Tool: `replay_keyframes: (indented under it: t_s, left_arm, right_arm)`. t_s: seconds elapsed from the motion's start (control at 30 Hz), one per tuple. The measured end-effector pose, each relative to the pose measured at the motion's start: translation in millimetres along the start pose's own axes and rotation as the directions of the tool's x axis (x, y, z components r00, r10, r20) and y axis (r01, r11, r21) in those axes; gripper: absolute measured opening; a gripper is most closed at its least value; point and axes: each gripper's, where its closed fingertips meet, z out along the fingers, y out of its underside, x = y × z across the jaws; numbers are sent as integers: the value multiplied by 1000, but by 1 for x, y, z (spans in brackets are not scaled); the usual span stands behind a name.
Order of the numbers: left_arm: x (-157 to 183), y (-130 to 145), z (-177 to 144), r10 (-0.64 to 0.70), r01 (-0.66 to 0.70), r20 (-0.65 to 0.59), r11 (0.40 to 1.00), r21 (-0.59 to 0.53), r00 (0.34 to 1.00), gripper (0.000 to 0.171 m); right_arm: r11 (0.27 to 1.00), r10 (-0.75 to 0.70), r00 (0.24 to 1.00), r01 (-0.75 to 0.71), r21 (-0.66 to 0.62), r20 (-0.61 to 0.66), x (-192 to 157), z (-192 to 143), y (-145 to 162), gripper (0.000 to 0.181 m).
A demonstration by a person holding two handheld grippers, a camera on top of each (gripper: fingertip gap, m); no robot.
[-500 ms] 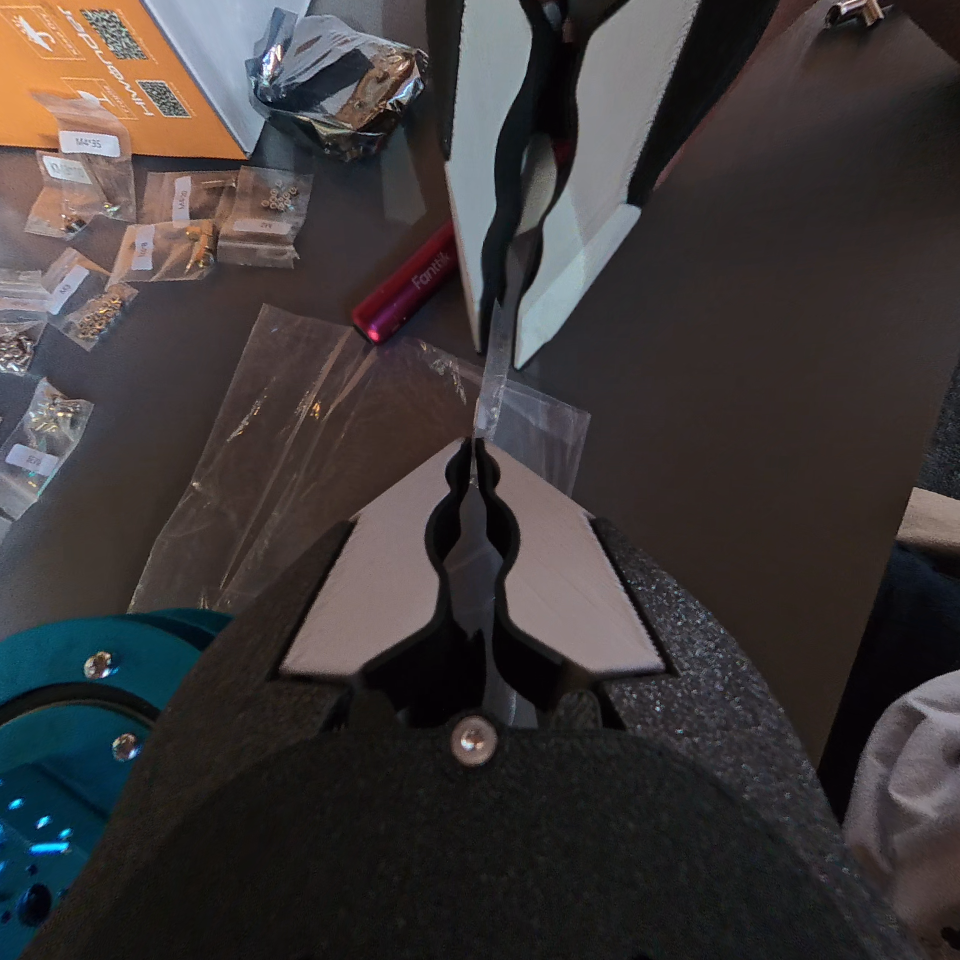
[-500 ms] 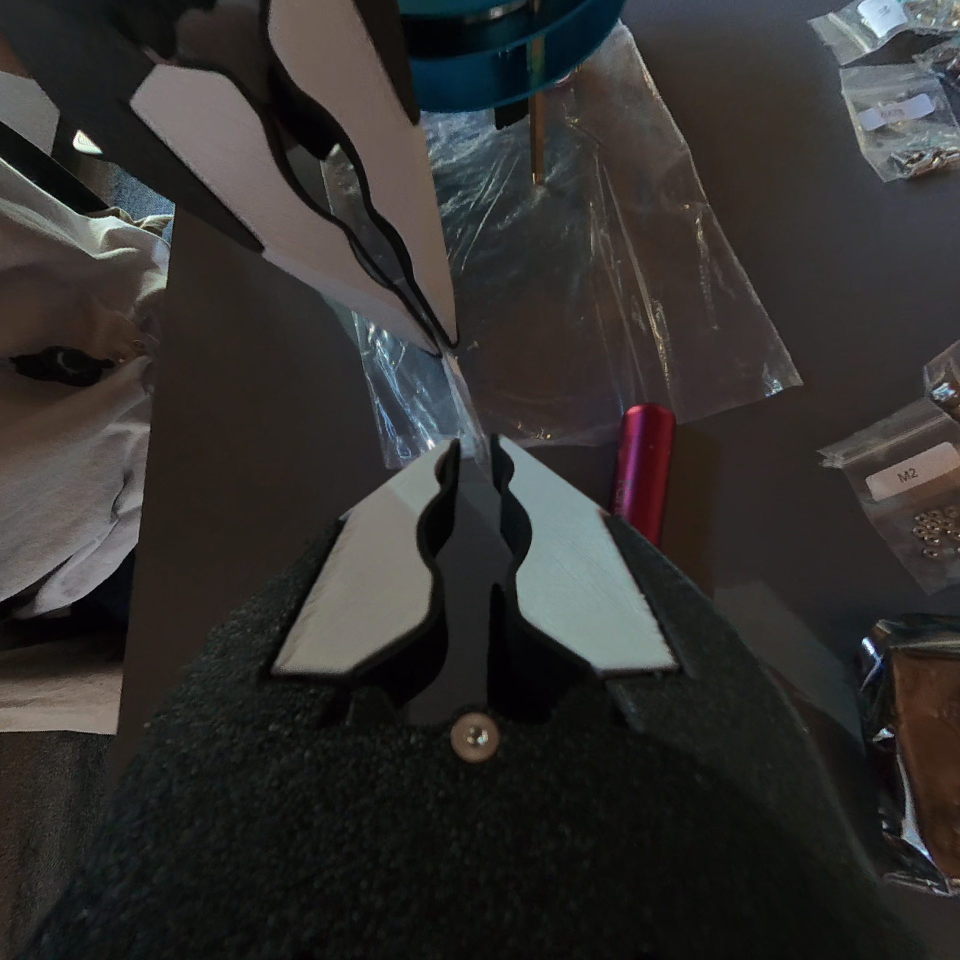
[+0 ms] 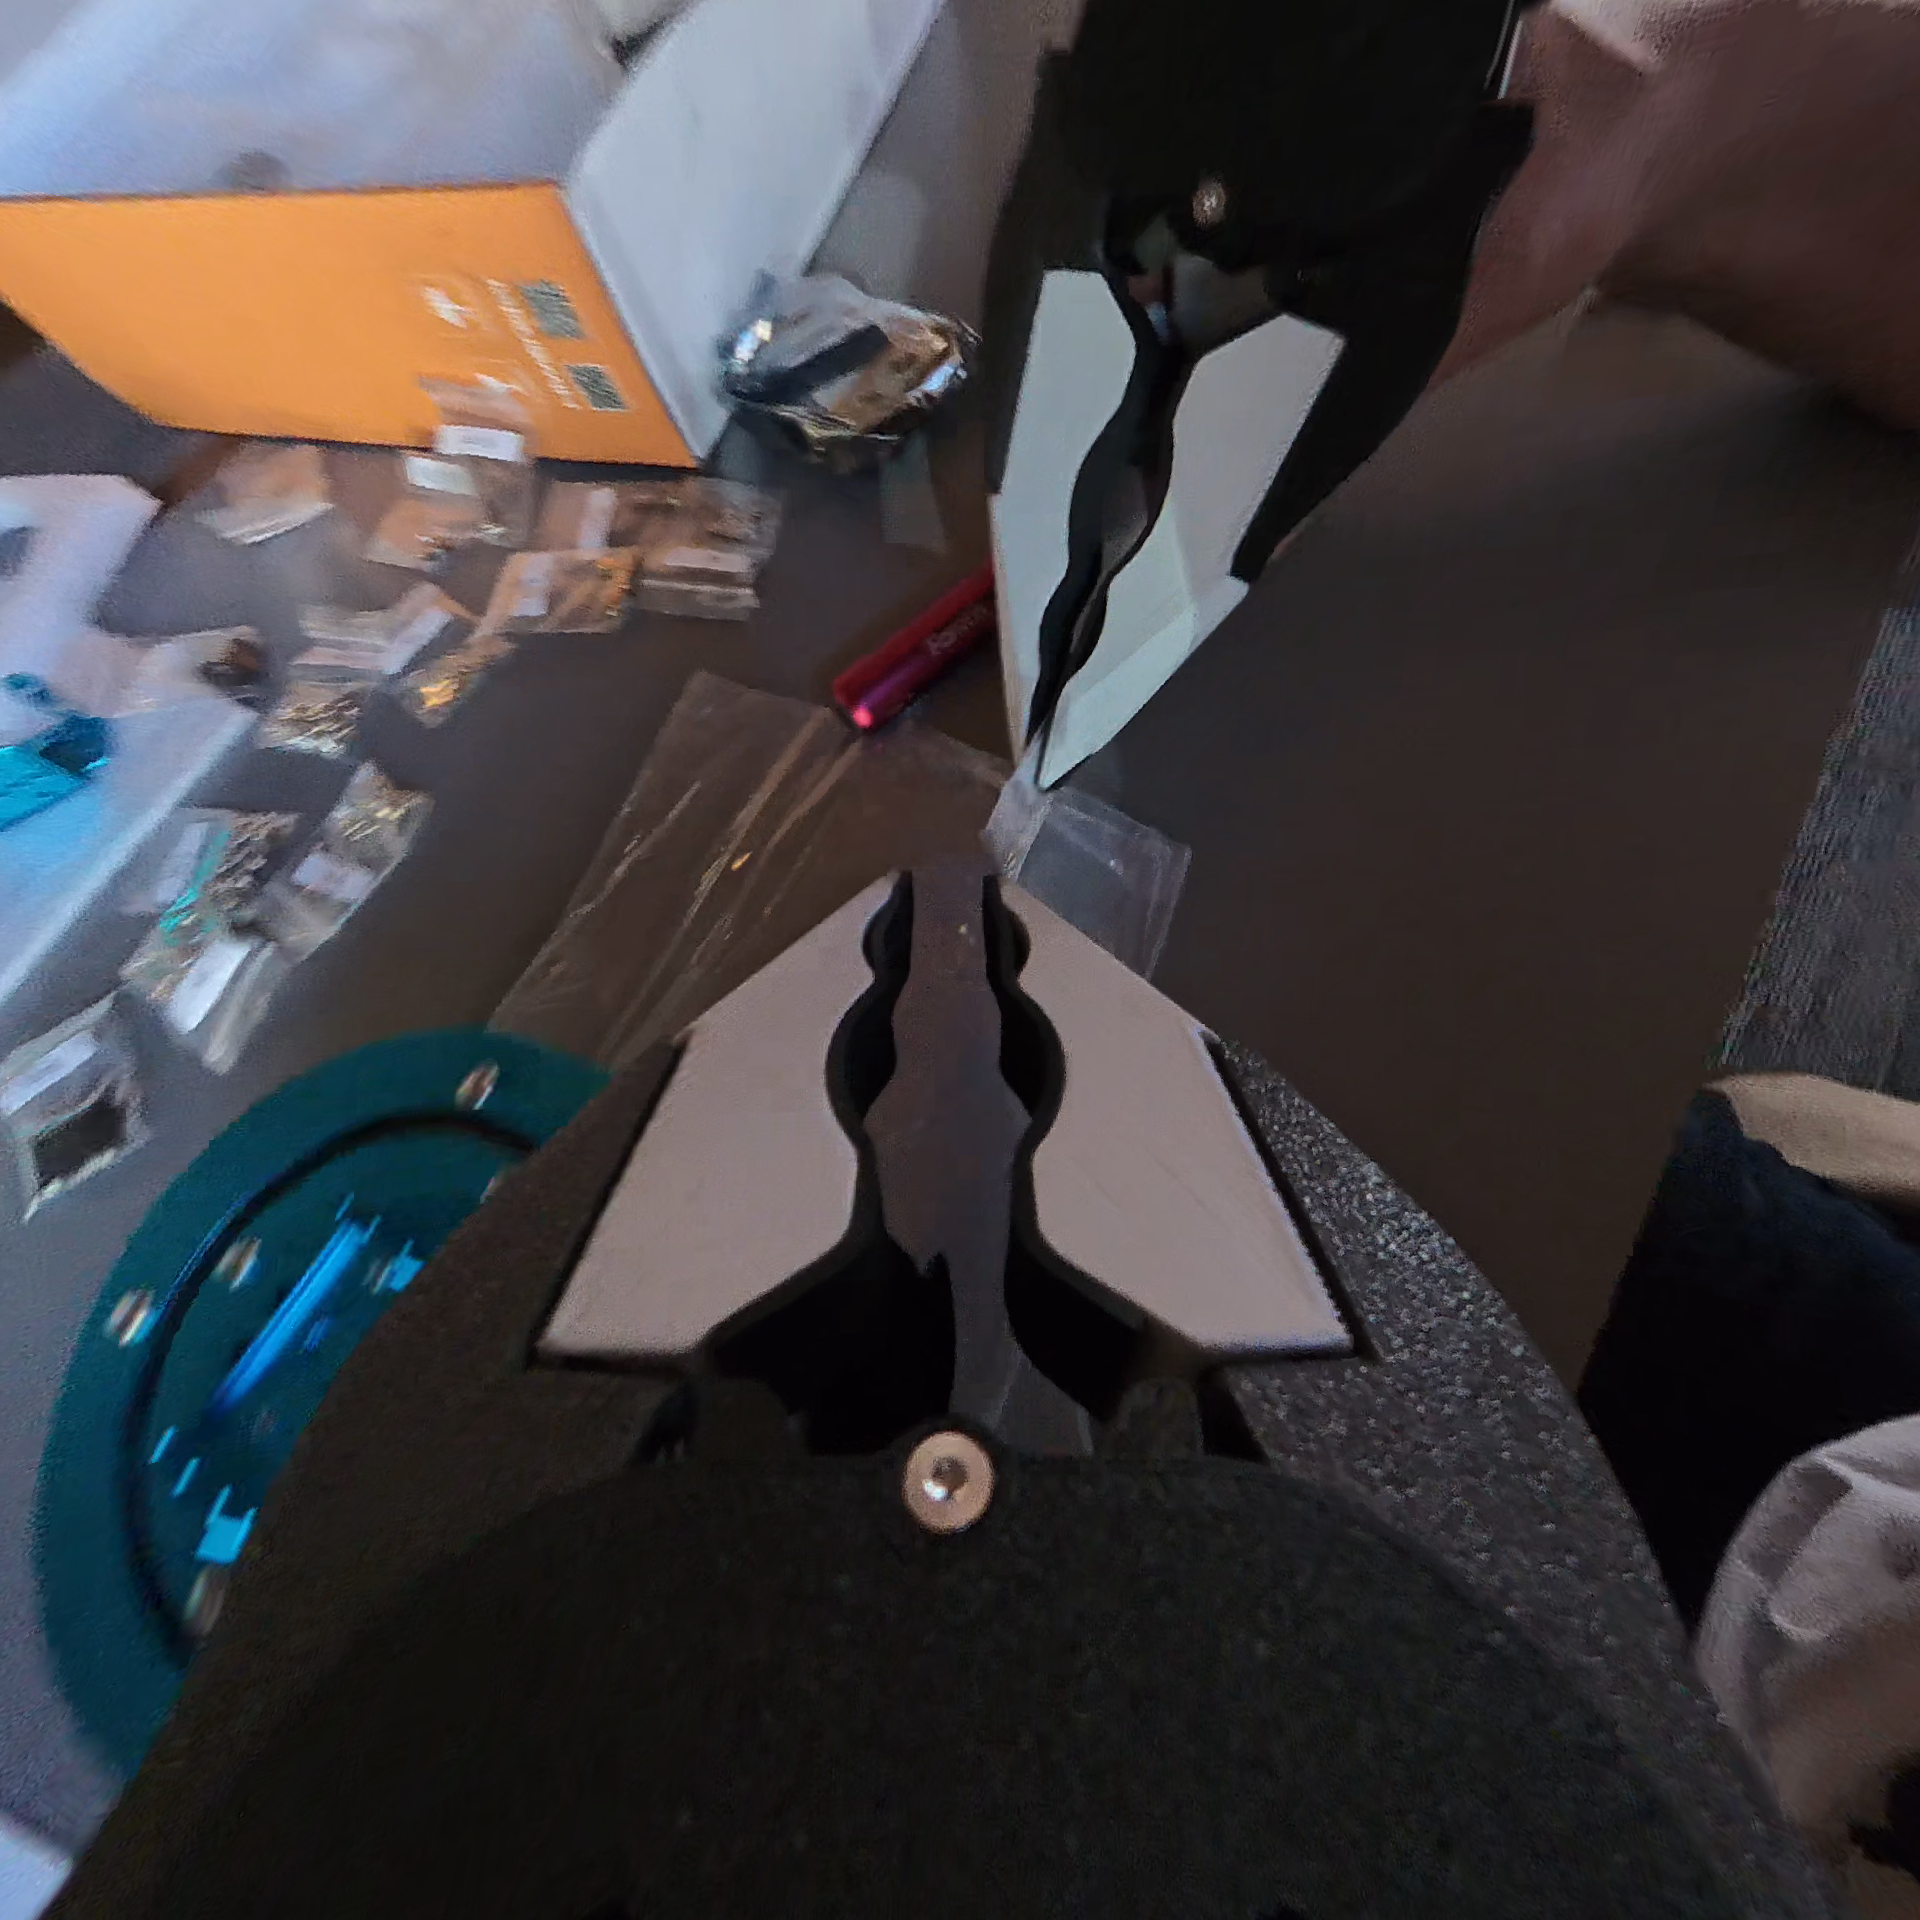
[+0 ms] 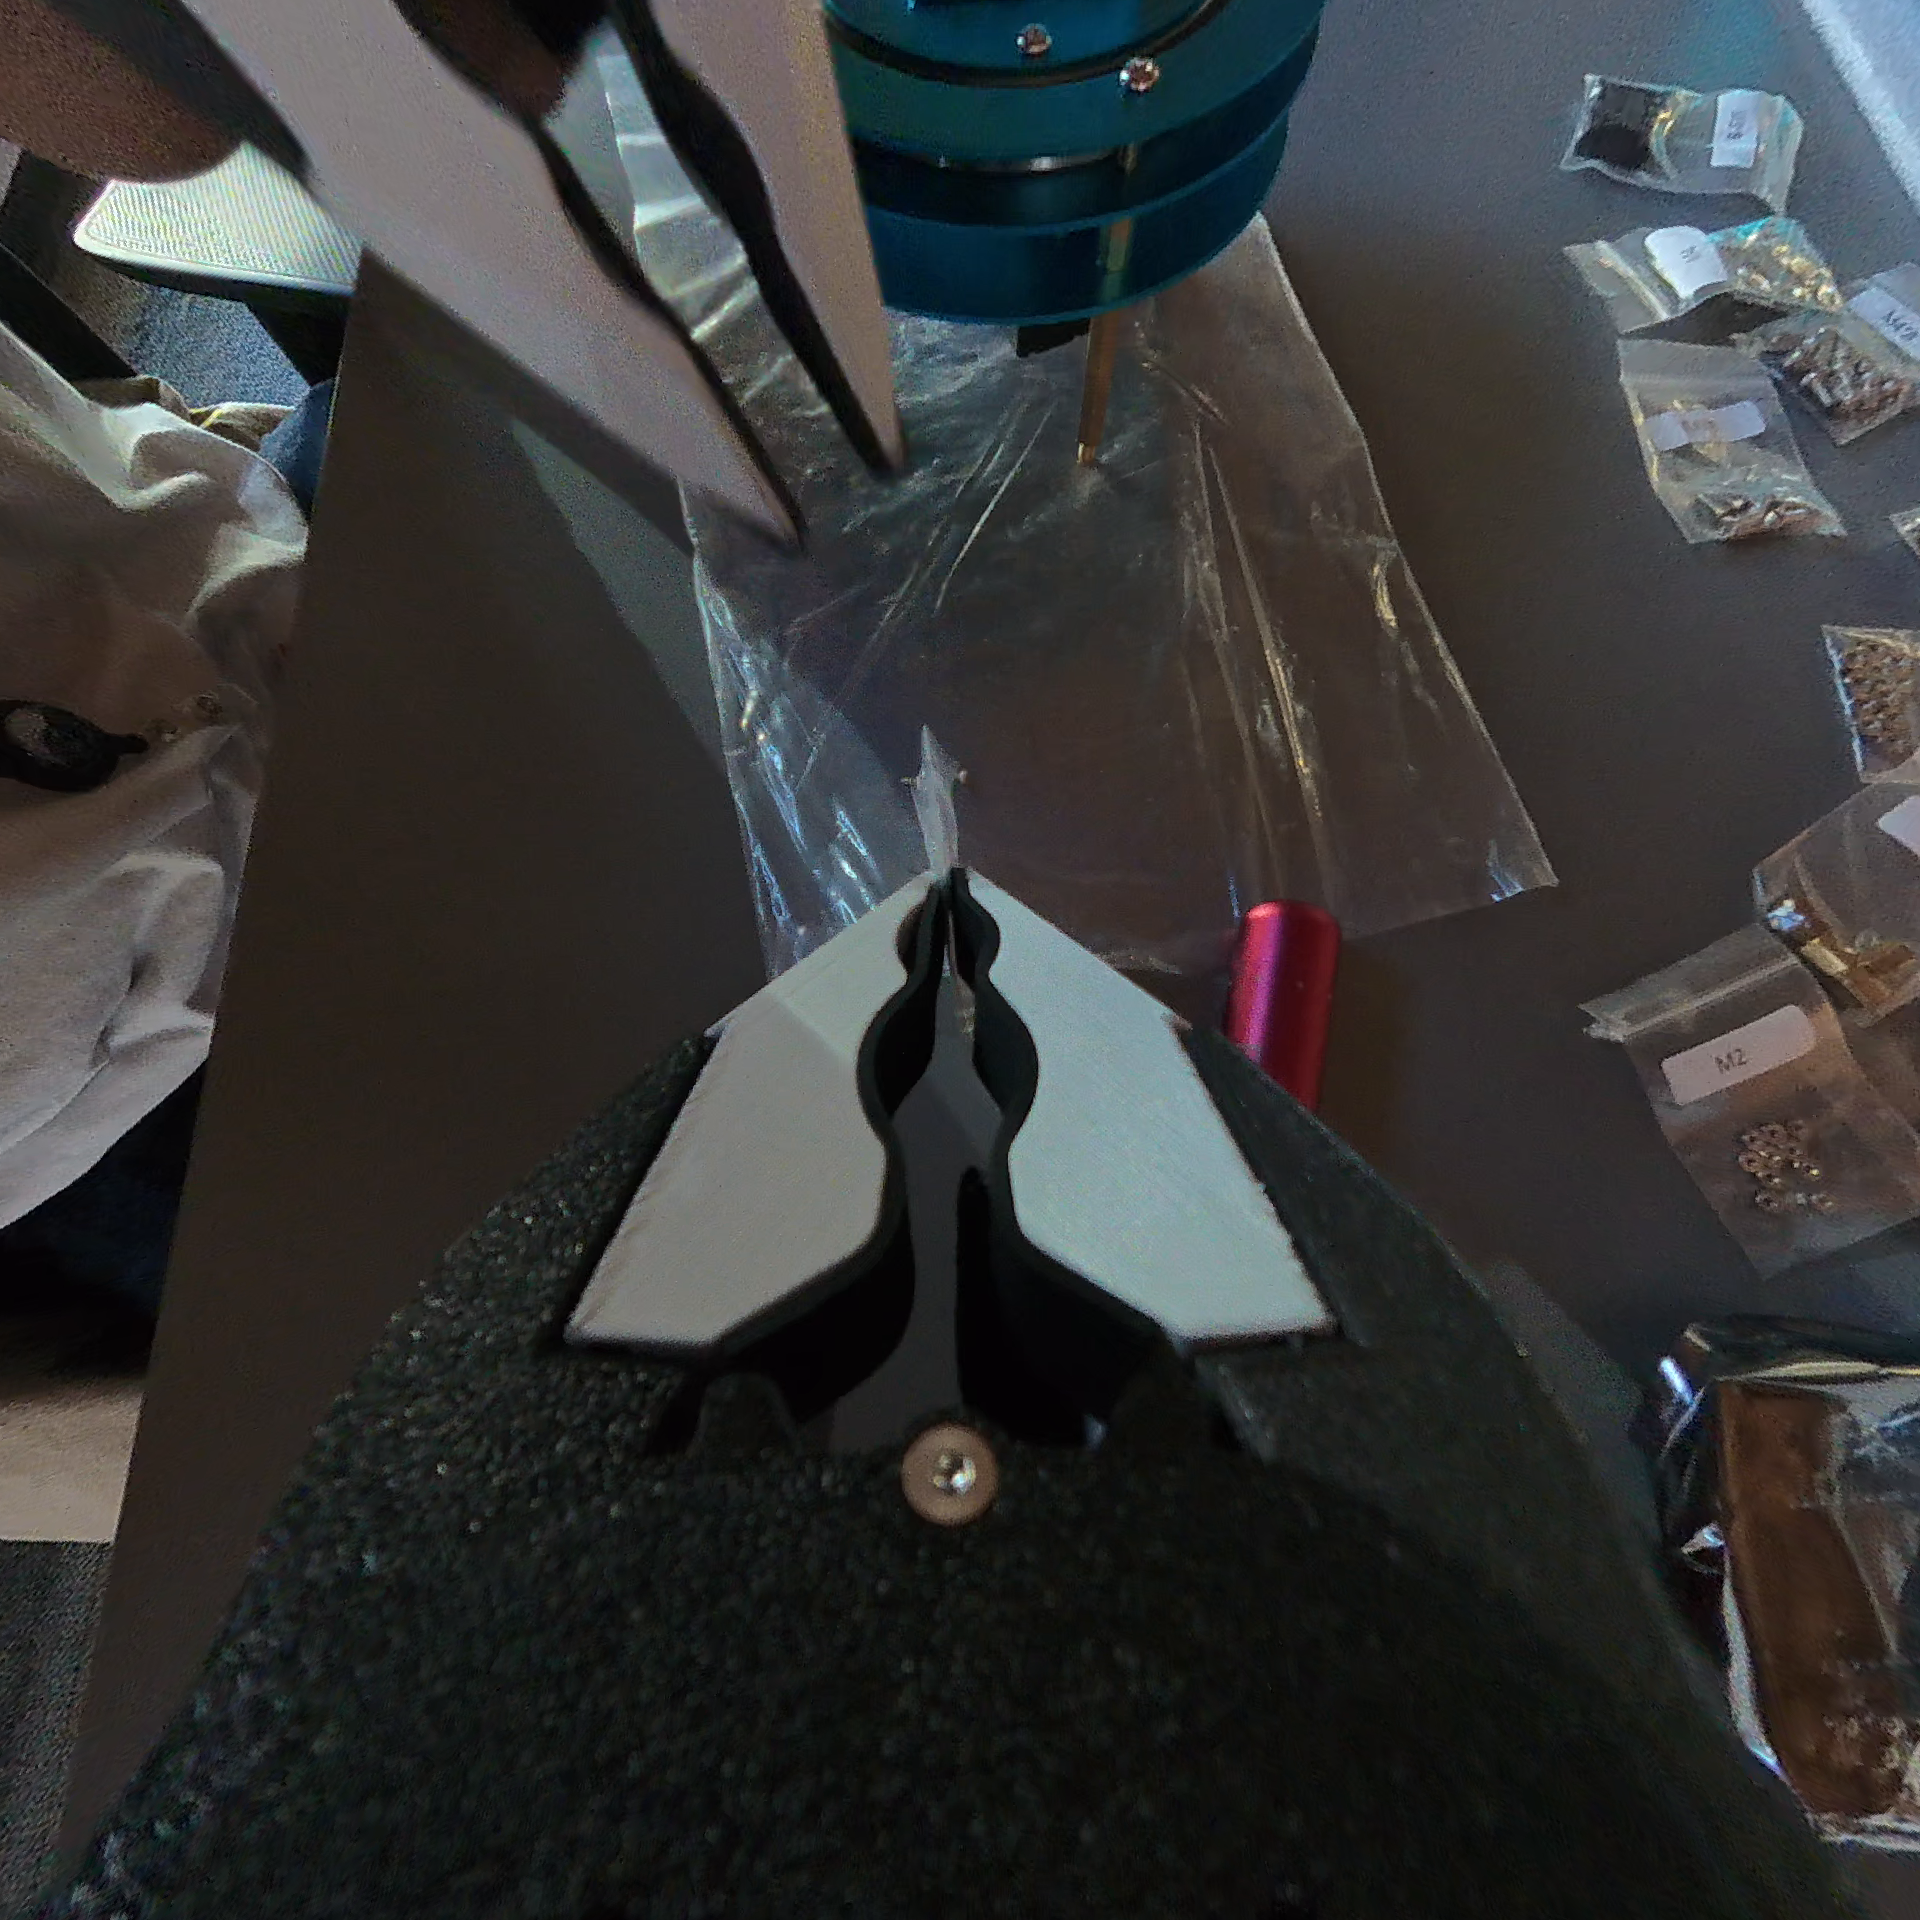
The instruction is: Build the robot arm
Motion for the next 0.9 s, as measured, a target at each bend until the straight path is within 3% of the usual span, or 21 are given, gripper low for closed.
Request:
replay_keyframes:
  t_s: [0.17,0.23,0.37,0.67,0.9]
  left_arm:
    - [-18,24,-59,-107,99,83,990,101,991,12]
    - [-26,38,-76,-155,137,136,982,133,979,12]
    - [-32,58,-98,-257,226,167,957,183,952,12]
    - [-40,71,-116,-296,255,207,945,204,932,12]
    - [-24,68,-106,-263,234,156,954,186,952,12]
  right_arm:
    - [1000,22,1000,-22,9,4,2,2,-1,0]
    - [999,32,999,-31,-39,20,0,7,7,0]
    - [999,43,999,-43,-8,19,0,5,0,0]
    - [999,34,999,-34,-34,13,0,6,5,0]
    - [1000,16,1000,-16,-27,-1,0,5,2,0]
